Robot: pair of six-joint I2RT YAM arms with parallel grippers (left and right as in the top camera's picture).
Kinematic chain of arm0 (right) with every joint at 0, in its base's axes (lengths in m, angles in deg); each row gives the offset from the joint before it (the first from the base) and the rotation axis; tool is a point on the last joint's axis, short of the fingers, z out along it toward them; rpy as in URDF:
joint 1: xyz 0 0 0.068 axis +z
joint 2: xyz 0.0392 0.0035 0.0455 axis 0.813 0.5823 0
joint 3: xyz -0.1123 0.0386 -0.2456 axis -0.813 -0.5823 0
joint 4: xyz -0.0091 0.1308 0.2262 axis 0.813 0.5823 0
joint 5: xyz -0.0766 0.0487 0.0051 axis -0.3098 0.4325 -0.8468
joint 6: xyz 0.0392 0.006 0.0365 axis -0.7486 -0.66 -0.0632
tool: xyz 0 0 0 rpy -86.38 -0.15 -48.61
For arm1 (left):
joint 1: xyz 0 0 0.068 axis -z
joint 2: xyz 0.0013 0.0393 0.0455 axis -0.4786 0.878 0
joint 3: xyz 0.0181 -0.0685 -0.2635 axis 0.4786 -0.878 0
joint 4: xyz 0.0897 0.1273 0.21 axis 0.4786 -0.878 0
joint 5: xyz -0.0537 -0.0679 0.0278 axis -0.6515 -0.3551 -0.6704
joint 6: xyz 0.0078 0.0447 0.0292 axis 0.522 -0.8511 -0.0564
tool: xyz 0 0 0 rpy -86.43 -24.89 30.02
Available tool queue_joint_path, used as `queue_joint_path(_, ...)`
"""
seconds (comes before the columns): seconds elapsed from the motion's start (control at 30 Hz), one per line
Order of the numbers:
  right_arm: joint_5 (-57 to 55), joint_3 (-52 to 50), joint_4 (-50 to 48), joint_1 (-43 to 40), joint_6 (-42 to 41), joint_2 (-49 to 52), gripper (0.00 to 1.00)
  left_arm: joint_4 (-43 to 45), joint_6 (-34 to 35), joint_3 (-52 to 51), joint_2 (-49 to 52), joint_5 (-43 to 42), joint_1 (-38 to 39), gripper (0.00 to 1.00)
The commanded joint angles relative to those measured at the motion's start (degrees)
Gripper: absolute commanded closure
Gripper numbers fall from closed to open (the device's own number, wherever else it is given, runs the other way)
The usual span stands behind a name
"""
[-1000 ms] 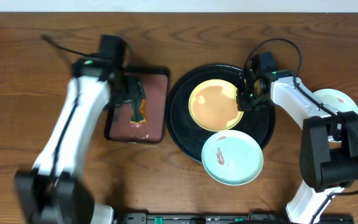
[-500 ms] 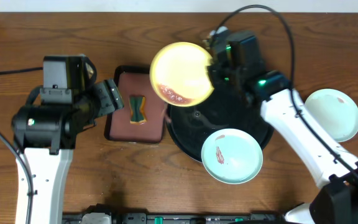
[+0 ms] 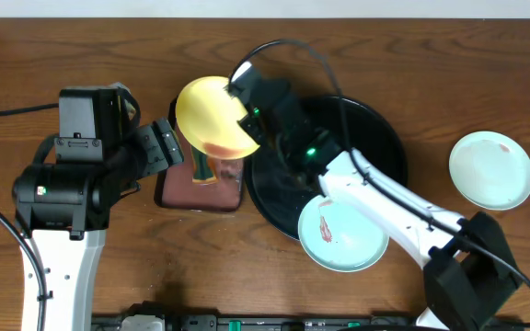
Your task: Clean dirty plates on tray and stack at the side
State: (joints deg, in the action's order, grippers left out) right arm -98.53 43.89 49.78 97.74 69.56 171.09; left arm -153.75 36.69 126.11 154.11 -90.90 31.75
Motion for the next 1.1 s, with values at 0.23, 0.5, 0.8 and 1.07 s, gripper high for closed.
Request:
queue_joint_path(0.23, -22.9, 0.7, -7.1, 8.2, 17.2, -0.7, 0.99, -0.2, -0.3, 0.7, 0.0, 0.1, -0.3, 0.11)
queue_joint_path(0.5, -26.9, 0.7, -10.7, 11.0, 20.4, -0.7, 0.99, -0.2, -0.3, 0.7, 0.0, 0.1, -0.3, 0.11)
queue_joint_path(0.8, -27.7, 0.7, -11.9, 11.1, 21.0, -0.7, 0.99, -0.2, -0.3, 0.7, 0.0, 0.1, -0.3, 0.11)
queue_joint_path(1.07, -27.7, 0.7, -12.0, 11.1, 22.3, -0.7, 0.99, -0.2, -0.3, 0.7, 0.0, 0.1, -0.3, 0.10)
